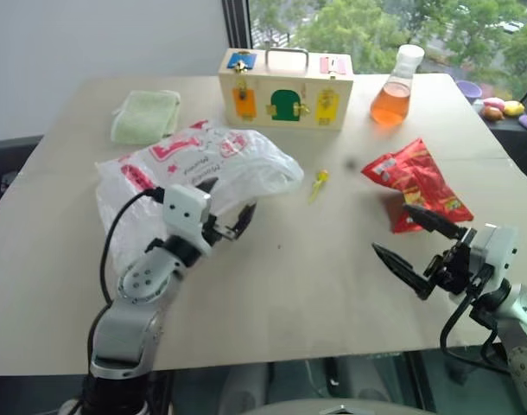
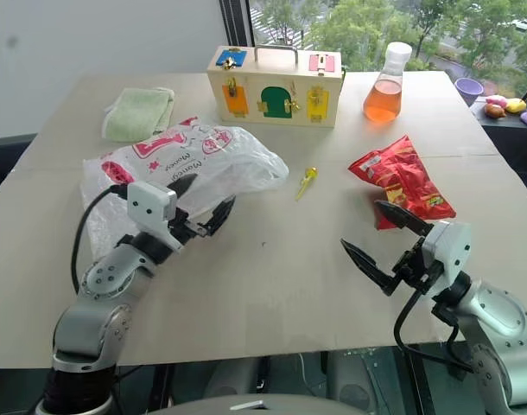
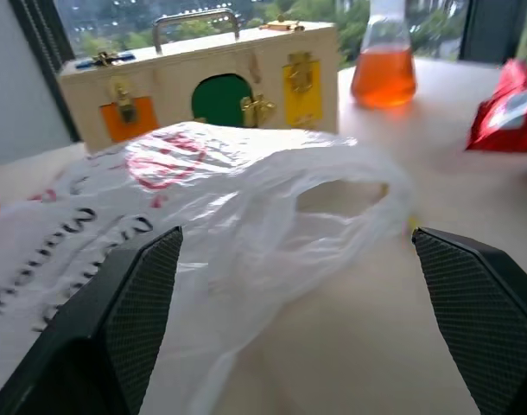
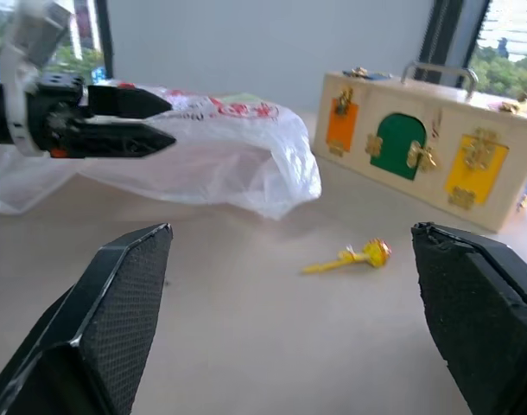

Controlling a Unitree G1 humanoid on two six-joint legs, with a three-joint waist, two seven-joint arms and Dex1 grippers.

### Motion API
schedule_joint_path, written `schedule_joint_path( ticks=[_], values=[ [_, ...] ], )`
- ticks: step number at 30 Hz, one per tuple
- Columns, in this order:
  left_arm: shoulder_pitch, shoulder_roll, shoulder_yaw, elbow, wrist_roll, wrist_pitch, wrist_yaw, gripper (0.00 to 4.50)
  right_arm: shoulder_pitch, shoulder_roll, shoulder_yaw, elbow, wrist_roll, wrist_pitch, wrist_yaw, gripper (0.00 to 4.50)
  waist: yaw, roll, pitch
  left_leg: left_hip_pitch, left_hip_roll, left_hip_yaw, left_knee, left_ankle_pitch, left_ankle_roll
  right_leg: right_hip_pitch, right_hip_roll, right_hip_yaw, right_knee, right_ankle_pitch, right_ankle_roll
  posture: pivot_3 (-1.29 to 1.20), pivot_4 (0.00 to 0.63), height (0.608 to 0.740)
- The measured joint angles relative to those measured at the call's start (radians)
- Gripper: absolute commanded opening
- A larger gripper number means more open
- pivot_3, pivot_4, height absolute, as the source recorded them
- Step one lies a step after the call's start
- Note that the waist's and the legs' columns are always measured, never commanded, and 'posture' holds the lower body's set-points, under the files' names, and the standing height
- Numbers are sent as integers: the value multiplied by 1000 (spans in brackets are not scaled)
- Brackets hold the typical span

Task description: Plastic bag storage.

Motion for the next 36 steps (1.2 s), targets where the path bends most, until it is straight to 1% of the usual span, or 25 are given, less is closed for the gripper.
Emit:
schedule_joint_path(
  ticks=[3, 7, 11, 12, 15, 16, 17, 19, 20, 21, 23, 25, 27, 29, 31, 33, 36],
  values=[
    [-36, 57, 2, 3, 129, 9, 52, 4451, -71, -33, 30, -78, 26, 13, 4, 4500, 0, 0, 0, 1, 0, 0, 0, 0, 0, 0, 0, 0, 0, 0, 0, 0, 150, 740],
    [-49, 103, -11, 35, 257, 41, 81, 4451, -142, -60, 79, -97, 50, 47, 5, 4500, 0, 0, 0, 0, 0, 0, 0, 0, 0, 0, 0, 0, 0, 0, 0, 0, 150, 740],
    [-62, 117, -46, 101, 319, 49, 81, 4451, -184, -64, 97, -97, 63, 66, 2, 4500, 3, -1, 0, -1, -1, 0, 0, 0, 0, 0, -1, 0, -1, 0, 0, 0, 150, 740],
    [-86, 117, -51, 150, 335, 60, 81, 4451, -197, -64, 100, -97, 67, 70, 0, 4500, 3, -1, 0, -1, -1, -1, 0, 0, 0, 0, -1, -1, -1, 0, 0, 0, 150, 740],
    [-117, 116, -53, 211, 356, 77, 79, 4451, -199, -64, 108, -107, 71, 72, -1, 4500, 2, -1, 0, -1, 0, -1, 0, 0, 0, 0, 0, -1, -1, 0, 1, 0, 150, 740],
    [-128, 114, -56, 227, 360, 79, 79, 3944, -197, -64, 110, -112, 72, 72, -2, 4500, 2, -1, 0, -1, 0, -1, 0, 0, 0, 0, 0, -1, -1, 2, 3, 0, 150, 740],
    [-141, 112, -61, 245, 364, 79, 79, 3773, -195, -63, 113, -117, 73, 72, -2, 4500, 2, -1, 0, -1, 0, -1, 0, 0, 0, 0, -1, -1, -1, 2, 3, 0, 150, 740],
    [-160, 107, -63, 270, 369, 78, 81, 2836, -192, -60, 115, -120, 73, 72, -5, 4500, 2, -1, 0, -1, 0, -1, 0, 0, 0, 0, -1, -1, -1, 3, 3, 0, 150, 740],
    [-173, 102, -62, 286, 372, 78, 84, 2241, -190, -59, 115, -122, 73, 71, -9, 4500, 2, -1, 0, -1, 0, -1, 0, 0, 0, 0, -1, -1, -1, 3, 3, 0, 150, 740],
    [-181, 95, -58, 293, 372, 77, 87, 1931, -189, -58, 115, -123, 71, 71, -12, 4500, 2, -1, 0, -1, 0, -1, 0, 0, 0, 0, -1, -1, -1, 3, 3, 0, 150, 740],
    [-199, 80, -44, 304, 360, 73, 87, 863, -188, -57, 118, -122, 47, 71, -27, 4500, 2, -1, 0, -1, 0, -1, 0, 0, 0, 0, -1, -1, -1, 5, 0, 0, 150, 740],
    [-220, 67, -16, 312, 330, 75, 81, 64, -188, -60, 137, -111, -7, 73, -48, 4500, 2, -1, 0, -1, 0, -1, 0, 0, 0, 0, -1, -2, -1, 5, 0, 0, 150, 740],
    [-254, 53, 34, 311, 267, 115, 57, 64, -193, -86, 177, -74, -87, 109, -81, 4500, 2, -1, 0, -1, 0, -1, 0, 0, 0, 0, -1, -2, 0, 5, 0, 0, 150, 740],
    [-284, 45, 78, 309, 203, 184, 30, 64, -209, -92, 202, -37, -132, 139, -101, 4500, 1, -1, 0, -1, 0, -1, 0, 0, 0, 0, -1, -2, 0, 5, 0, 0, 150, 740],
    [-345, 44, 127, 304, 110, 308, -17, 64, -278, -91, 241, 12, -175, 237, -159, 4500, -1, -1, 0, -1, -1, -1, 1, 0, 0, 0, 0, -2, 2, 5, 0, 0, 150, 740],
    [-417, 51, 161, 300, 30, 437, -51, 64, -393, -64, 282, 64, -202, 402, -242, 4500, -4, -2, 1, 0, -1, -1, 2, 0, 0, -1, 0, -1, 4, 5, 0, 0, 150, 740],
    [-541, 101, 166, 306, -18, 564, -65, 64, -582, 21, 349, 177, -229, 608, -334, 4500, -7, -3, 1, 0, -1, -2, 1, 0, 0, -2, 0, -1, 8, 5, 0, 0, 150, 740]
  ],
)
